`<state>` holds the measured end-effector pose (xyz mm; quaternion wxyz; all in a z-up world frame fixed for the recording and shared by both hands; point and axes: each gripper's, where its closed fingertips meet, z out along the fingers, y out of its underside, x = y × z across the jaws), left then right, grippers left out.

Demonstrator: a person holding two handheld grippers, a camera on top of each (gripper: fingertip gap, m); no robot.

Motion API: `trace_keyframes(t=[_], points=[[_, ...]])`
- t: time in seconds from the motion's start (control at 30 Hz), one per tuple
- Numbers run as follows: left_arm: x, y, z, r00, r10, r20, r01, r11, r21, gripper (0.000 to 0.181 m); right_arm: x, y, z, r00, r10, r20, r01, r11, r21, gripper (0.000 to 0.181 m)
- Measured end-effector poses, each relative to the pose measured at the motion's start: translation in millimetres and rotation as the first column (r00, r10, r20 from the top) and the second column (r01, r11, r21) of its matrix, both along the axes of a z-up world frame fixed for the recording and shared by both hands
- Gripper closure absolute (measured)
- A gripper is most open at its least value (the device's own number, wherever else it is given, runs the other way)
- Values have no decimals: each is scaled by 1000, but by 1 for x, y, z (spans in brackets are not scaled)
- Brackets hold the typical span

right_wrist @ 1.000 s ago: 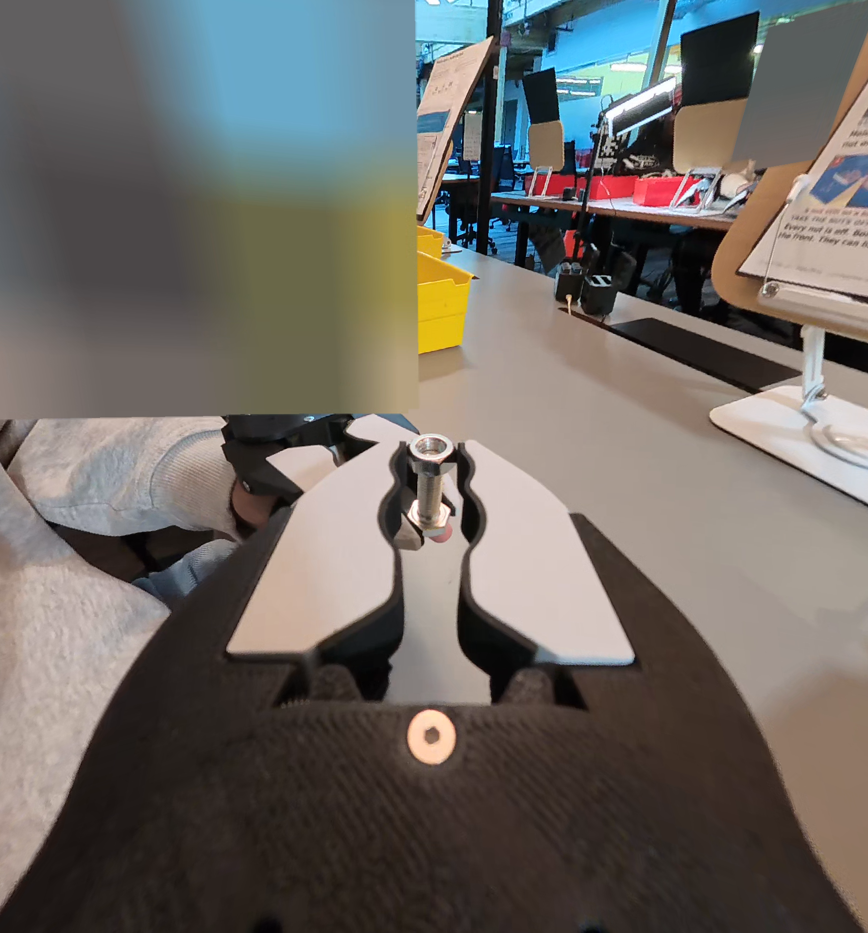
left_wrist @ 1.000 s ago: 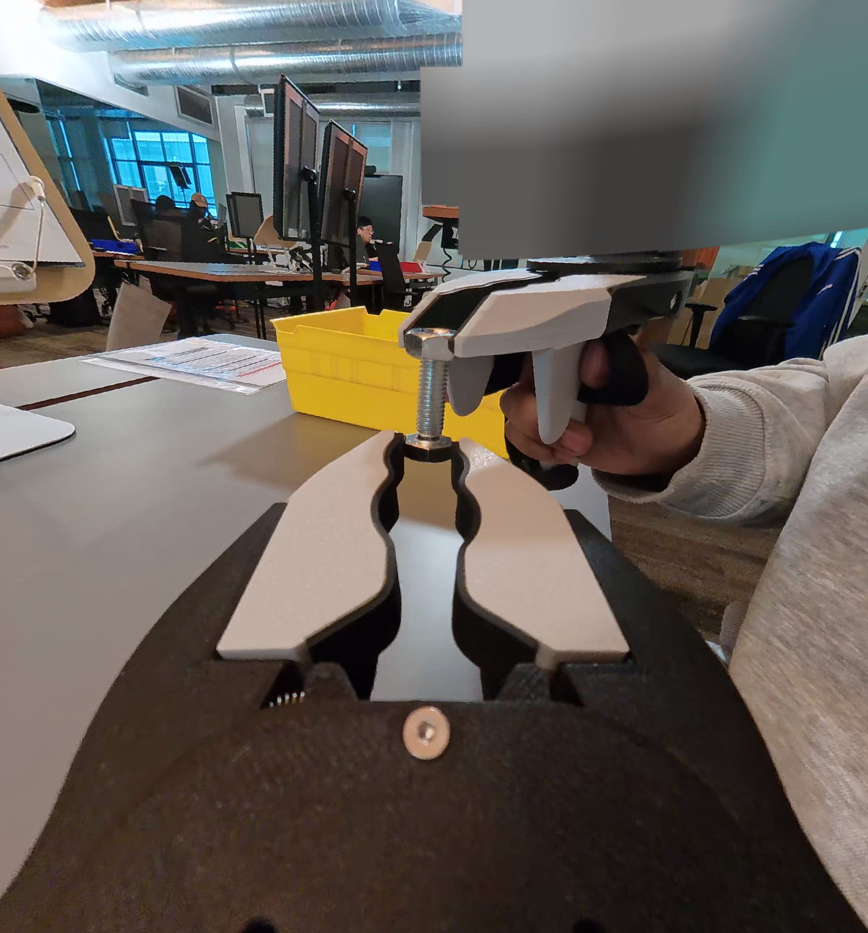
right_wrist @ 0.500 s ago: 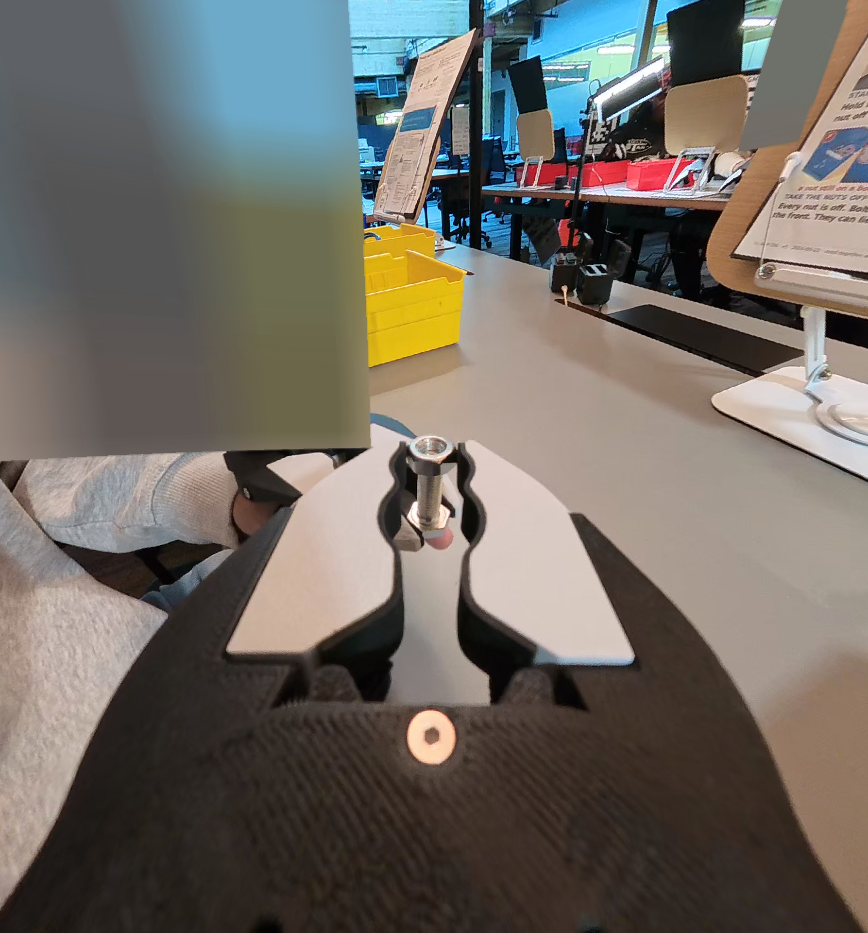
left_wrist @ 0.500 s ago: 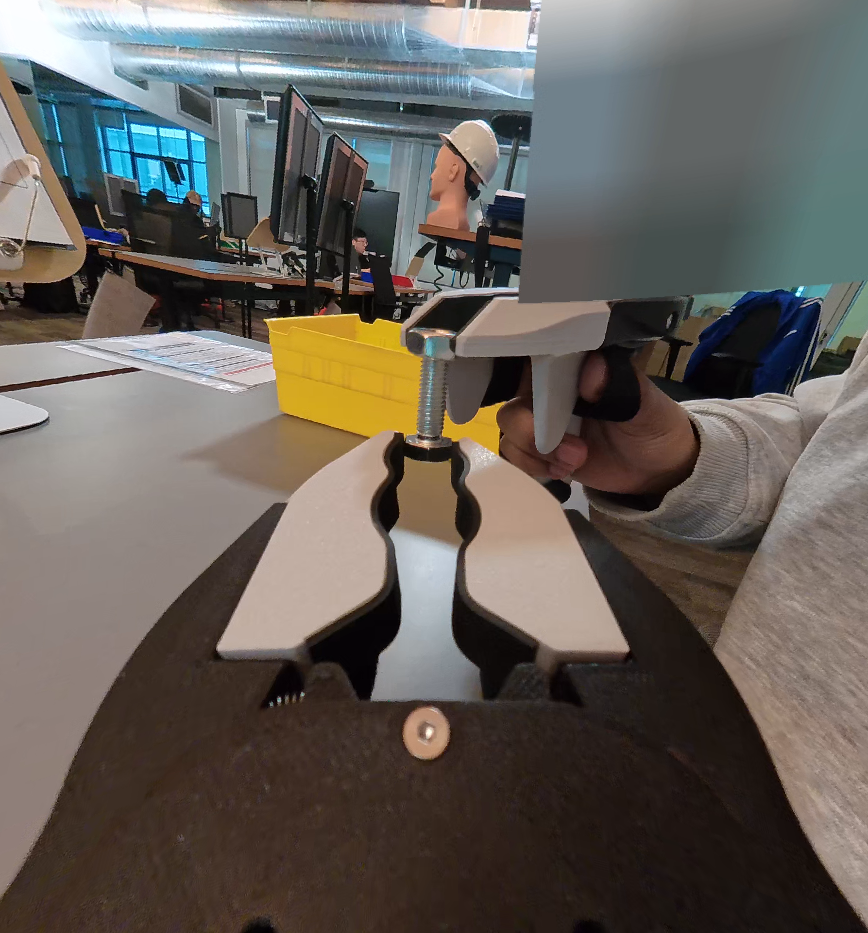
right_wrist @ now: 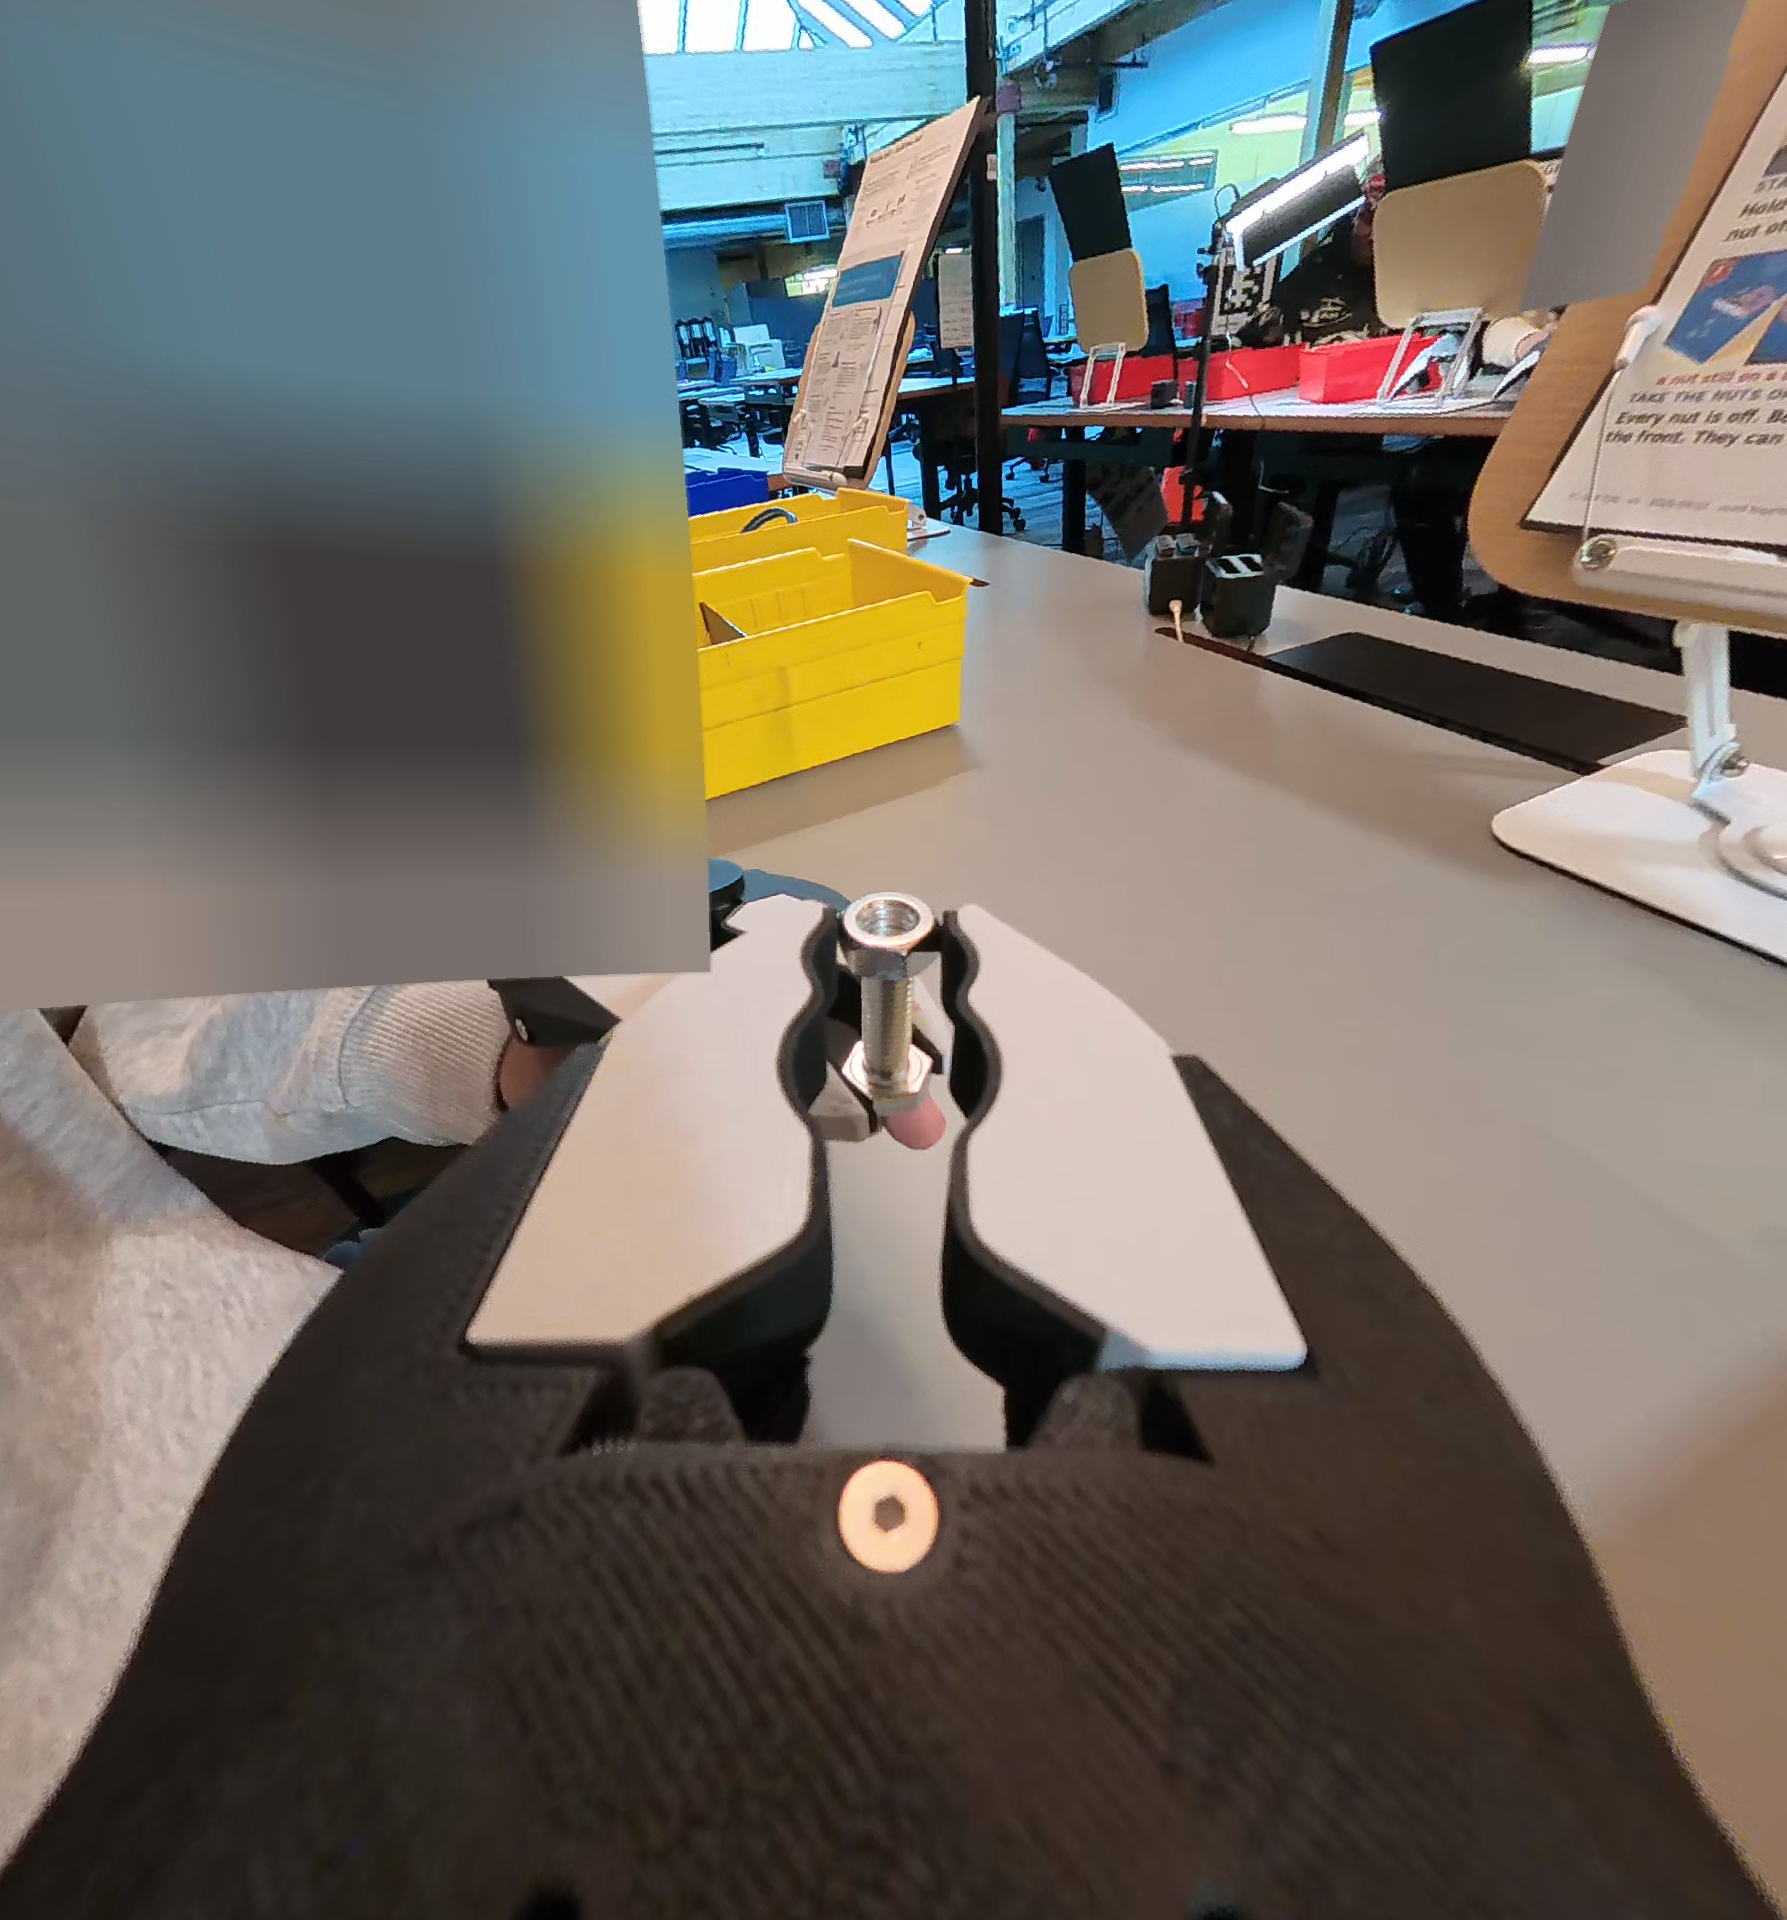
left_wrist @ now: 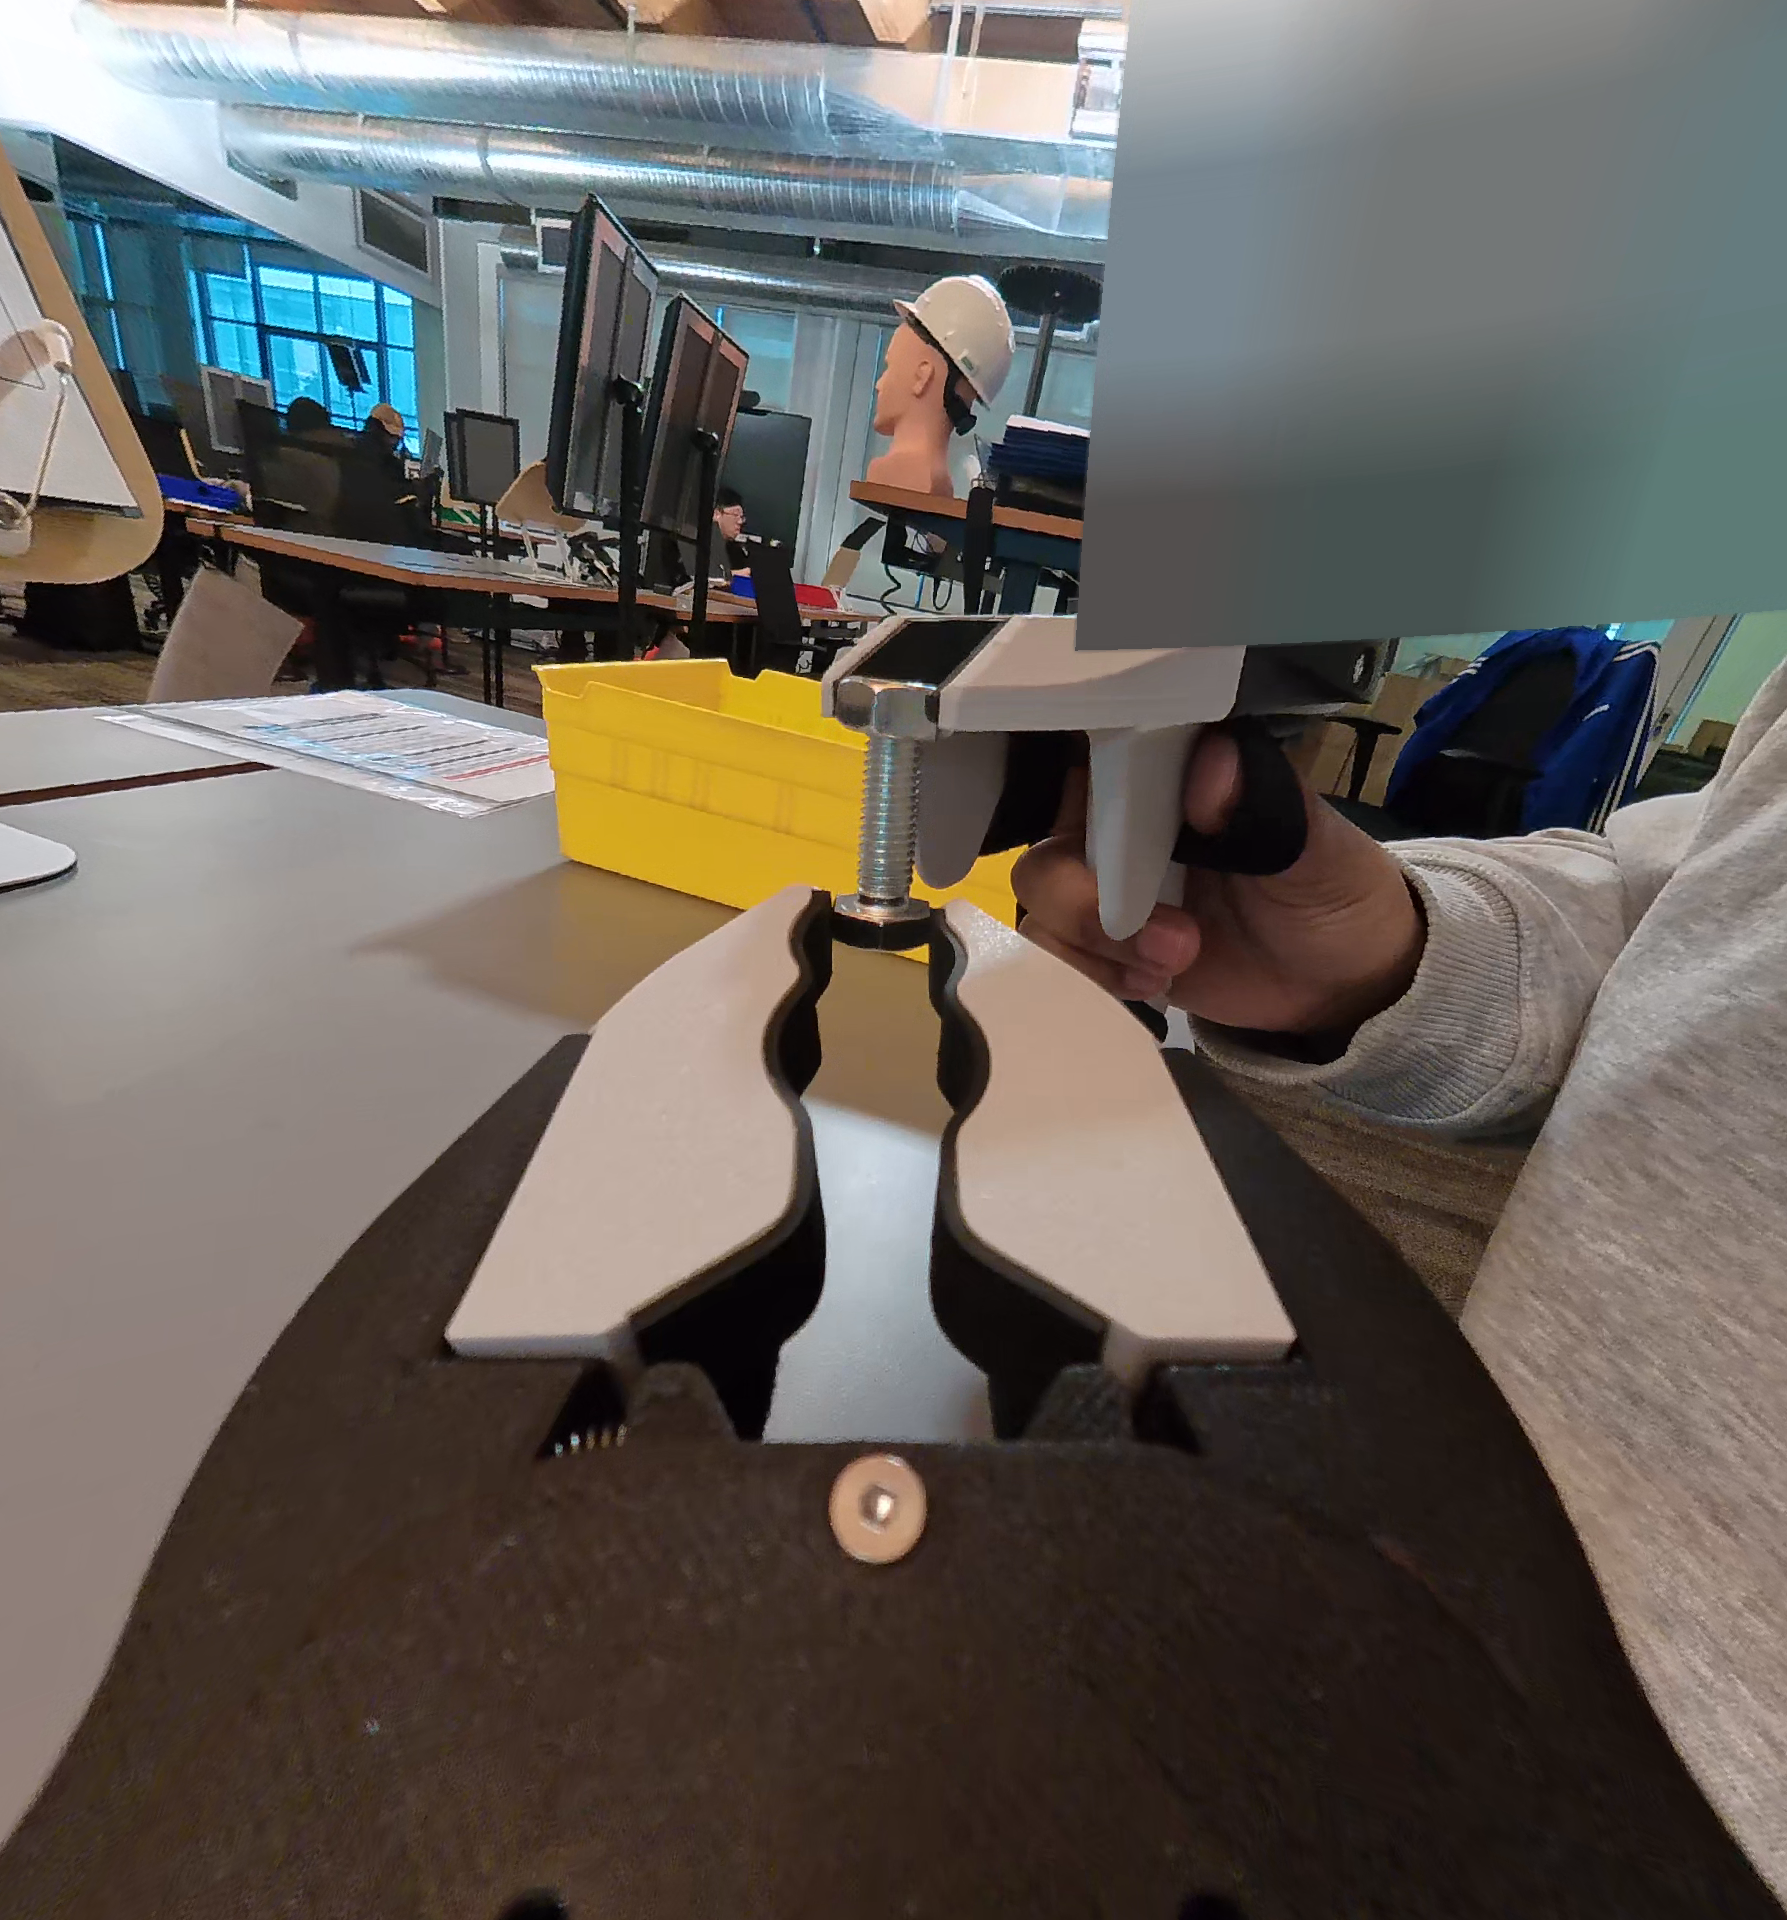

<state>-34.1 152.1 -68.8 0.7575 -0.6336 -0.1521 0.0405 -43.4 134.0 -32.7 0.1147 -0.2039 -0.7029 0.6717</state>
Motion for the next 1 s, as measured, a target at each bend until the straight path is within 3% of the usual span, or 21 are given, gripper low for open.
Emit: trace_keyframes(t=[0.37, 0.5, 0.6, 1.0], points=[[0, 0, 0, 1000, 2, 0, -2, 1000, 1, 163, 0, 0, 0, 1000, -4, -7, 4, 1000, 10, 162], [-1, -1, 0, 1000, 6, -2, -6, 1000, 0, 162, 0, 0, 4, 1000, 7, -21, -7, 1000, -15, 144], [-3, -3, 0, 1000, 15, -1, -15, 1000, 0, 163, 1, 1, 4, 1000, 16, -14, -17, 999, -33, 144], [-10, -7, 0, 999, 39, 6, -39, 999, 2, 162, 6, 2, 5, 999, 36, -21, -36, 998, -44, 162]])
